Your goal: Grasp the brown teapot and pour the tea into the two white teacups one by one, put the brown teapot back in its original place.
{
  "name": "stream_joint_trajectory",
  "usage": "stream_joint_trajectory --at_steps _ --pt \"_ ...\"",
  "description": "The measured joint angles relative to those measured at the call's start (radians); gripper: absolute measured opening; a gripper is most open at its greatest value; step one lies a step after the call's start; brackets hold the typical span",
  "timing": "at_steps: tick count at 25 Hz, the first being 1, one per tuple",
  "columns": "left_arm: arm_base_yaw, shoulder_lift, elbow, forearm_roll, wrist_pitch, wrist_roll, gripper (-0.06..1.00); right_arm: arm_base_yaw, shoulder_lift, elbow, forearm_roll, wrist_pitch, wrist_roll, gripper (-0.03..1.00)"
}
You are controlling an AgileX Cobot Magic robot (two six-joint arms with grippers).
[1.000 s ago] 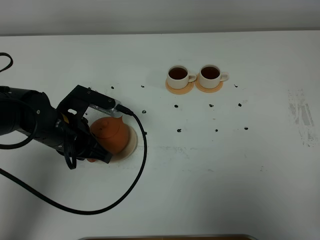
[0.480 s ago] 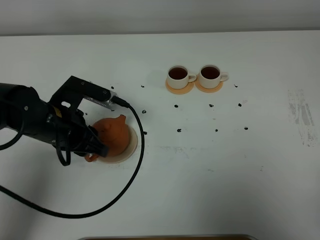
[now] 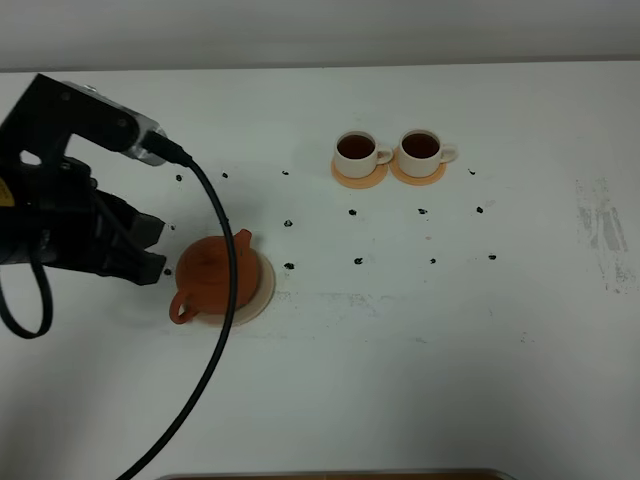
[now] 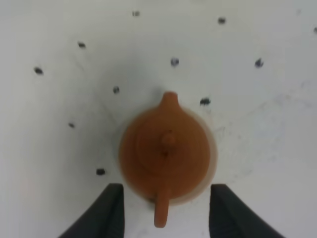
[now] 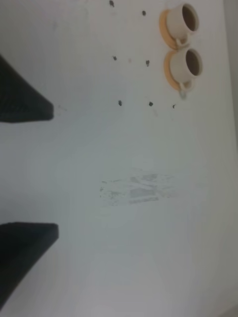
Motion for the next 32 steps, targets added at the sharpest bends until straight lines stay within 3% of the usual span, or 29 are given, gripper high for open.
stream_joint_trajectory --at_steps 9,14,17,24,28,32 --pt "0.000 -0.149 0.001 0.045 0.032 -0.021 0.43 0.000 0.000 0.000 0.000 0.000 0.000 0.47" --pt "0.021 -0.290 0.002 0.181 0.172 -0.274 0.43 0.000 0.000 0.000 0.000 0.000 0.000 0.47" --pt "0.102 -0.406 0.051 0.204 0.280 -0.333 0.43 0.000 0.000 0.000 0.000 0.000 0.000 0.47" --pt "0.322 -0.723 0.215 0.208 0.339 -0.312 0.43 0.000 0.000 0.000 0.000 0.000 0.000 0.47" --pt "0.395 -0.825 0.220 0.210 0.463 -0.312 0.43 0.000 0.000 0.000 0.000 0.000 0.000 0.47" --pt "0.414 -0.870 0.220 0.211 0.569 -0.340 0.43 0.000 0.000 0.000 0.000 0.000 0.000 0.47"
